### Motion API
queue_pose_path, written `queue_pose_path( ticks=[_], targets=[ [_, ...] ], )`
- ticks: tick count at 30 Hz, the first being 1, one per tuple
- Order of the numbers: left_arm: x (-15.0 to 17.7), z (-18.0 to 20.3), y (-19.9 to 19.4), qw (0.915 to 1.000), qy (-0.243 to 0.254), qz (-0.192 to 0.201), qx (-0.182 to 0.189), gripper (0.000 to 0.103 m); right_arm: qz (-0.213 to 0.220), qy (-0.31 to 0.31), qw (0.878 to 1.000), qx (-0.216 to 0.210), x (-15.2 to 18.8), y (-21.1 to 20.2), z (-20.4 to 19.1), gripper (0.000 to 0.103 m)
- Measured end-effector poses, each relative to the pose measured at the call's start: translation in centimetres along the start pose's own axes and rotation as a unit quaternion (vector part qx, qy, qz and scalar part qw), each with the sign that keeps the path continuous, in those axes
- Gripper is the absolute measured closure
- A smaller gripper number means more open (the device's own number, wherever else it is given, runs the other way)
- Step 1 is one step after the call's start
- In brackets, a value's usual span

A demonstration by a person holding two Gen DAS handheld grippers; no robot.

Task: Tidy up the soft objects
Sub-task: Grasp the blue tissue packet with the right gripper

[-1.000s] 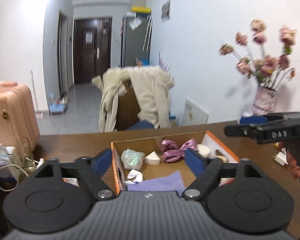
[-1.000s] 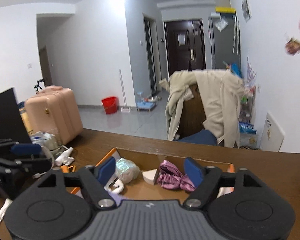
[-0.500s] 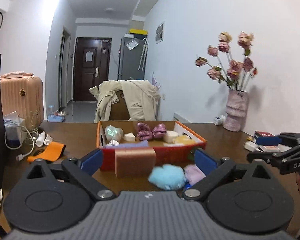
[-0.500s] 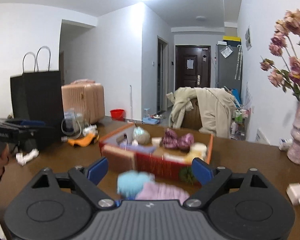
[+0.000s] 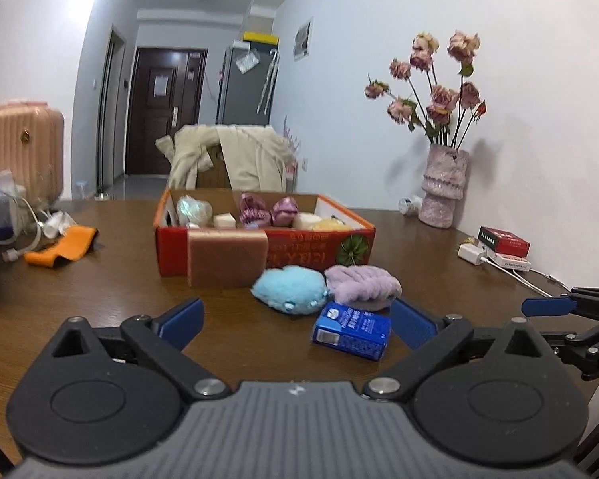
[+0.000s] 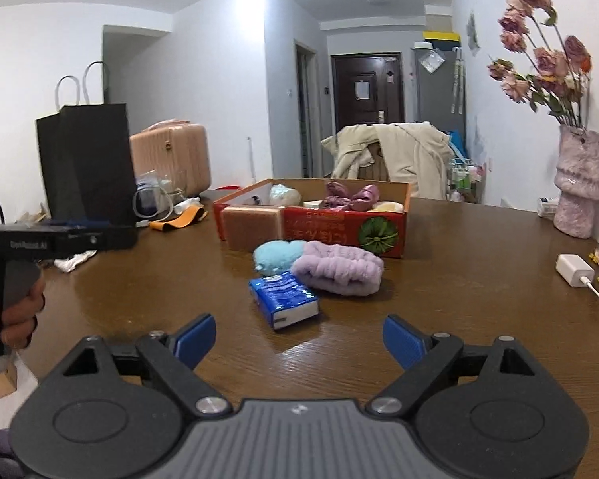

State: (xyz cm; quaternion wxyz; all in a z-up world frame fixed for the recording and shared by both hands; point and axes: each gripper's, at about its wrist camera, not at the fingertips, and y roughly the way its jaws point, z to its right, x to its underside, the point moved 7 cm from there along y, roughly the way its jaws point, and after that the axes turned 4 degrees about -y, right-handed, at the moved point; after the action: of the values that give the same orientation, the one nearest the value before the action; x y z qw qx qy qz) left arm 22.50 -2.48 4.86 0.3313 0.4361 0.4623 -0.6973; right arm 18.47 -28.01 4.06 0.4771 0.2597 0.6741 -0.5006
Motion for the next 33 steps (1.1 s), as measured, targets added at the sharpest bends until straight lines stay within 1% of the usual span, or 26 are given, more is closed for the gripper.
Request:
queue_pose_path(
  ticks=[2,5,6,7,8,10,12,14,16,17,18,19,20,23,25,26,27,28,29,31,33],
  targets=[
    [0.3,0.2,1.3,0.9999,-0.002,-0.015,0.004,0.002,-0.006,0.010,1.000,0.000,0.1,0.8,0.4,0.012],
    [0.7,0.3,3.7,0.9991,-0.005,-0.039,0.014,0.006,-0.016,0.021,0.999,-0.019,0.4,2.5,0.4,0.015],
    [0.8,0.3,4.7,0.9987,-0.007,-0.046,0.018,0.009,-0.021,0.028,0.999,-0.026,0.5,3.3,0.4,0.019],
    [1.0,0.3,5.7,0.9983,-0.009,-0.054,0.022,0.015,-0.030,0.037,0.998,-0.030,0.6,4.2,0.4,0.028],
    [1.0,0.4,6.8,0.9976,-0.009,-0.065,0.023,0.018,-0.037,0.043,0.998,-0.032,0.7,5.0,0.5,0.038],
    [1.2,0.5,8.9,0.9961,-0.011,-0.081,0.033,0.025,-0.047,0.050,0.997,-0.039,0.7,6.6,0.3,0.045],
    [1.3,0.5,10.9,0.9946,-0.021,-0.094,0.038,0.028,-0.050,0.058,0.995,-0.056,0.4,7.9,0.1,0.047],
    [1.6,0.3,12.8,0.9919,-0.036,-0.112,0.047,0.034,-0.052,0.063,0.994,-0.075,0.1,9.2,-0.3,0.048],
    [1.7,0.1,14.2,0.9881,-0.059,-0.127,0.064,0.050,-0.057,0.072,0.992,-0.083,-0.2,10.5,-0.5,0.049],
    [1.8,-0.2,14.6,0.9858,-0.074,-0.131,0.074,0.054,-0.062,0.078,0.991,-0.087,-0.3,11.3,-0.5,0.051],
    [1.9,-0.4,14.9,0.9836,-0.086,-0.137,0.079,0.062,-0.066,0.084,0.990,-0.088,-0.4,11.9,-0.4,0.053],
    [2.1,-0.6,15.1,0.9808,-0.096,-0.146,0.087,0.071,-0.068,0.092,0.989,-0.090,-0.5,12.6,-0.3,0.058],
    [2.3,-0.8,15.1,0.9777,-0.106,-0.157,0.091,0.076,-0.069,0.101,0.988,-0.092,-0.6,13.1,-0.2,0.062],
    [2.5,-1.3,14.0,0.9713,-0.133,-0.168,0.103,0.077,-0.063,0.131,0.985,-0.092,-1.1,14.3,0.6,0.066],
    [2.8,-1.4,13.2,0.9672,-0.146,-0.173,0.115,0.077,-0.068,0.141,0.983,-0.092,-1.1,15.0,1.0,0.069],
    [2.8,-1.5,13.0,0.9669,-0.148,-0.172,0.116,0.077,-0.071,0.143,0.983,-0.088,-1.1,15.2,1.1,0.071],
    [2.7,-1.5,12.9,0.9673,-0.151,-0.168,0.115,0.075,-0.074,0.144,0.983,-0.086,-1.0,15.4,1.2,0.071],
    [2.5,-1.6,13.0,0.9670,-0.154,-0.166,0.116,0.070,-0.078,0.143,0.983,-0.083,-1.0,15.6,1.2,0.072],
    [2.5,-1.7,13.2,0.9662,-0.157,-0.168,0.118,0.069,-0.080,0.142,0.983,-0.083,-1.0,15.7,1.1,0.072],
    [2.4,-2.0,13.7,0.9656,-0.163,-0.170,0.110,0.068,-0.083,0.142,0.983,-0.077,-0.9,15.7,1.1,0.072],
    [2.4,-2.0,14.0,0.9628,-0.171,-0.176,0.112,0.068,-0.085,0.143,0.984,-0.071,-0.9,15.7,1.1,0.072]
  ],
)
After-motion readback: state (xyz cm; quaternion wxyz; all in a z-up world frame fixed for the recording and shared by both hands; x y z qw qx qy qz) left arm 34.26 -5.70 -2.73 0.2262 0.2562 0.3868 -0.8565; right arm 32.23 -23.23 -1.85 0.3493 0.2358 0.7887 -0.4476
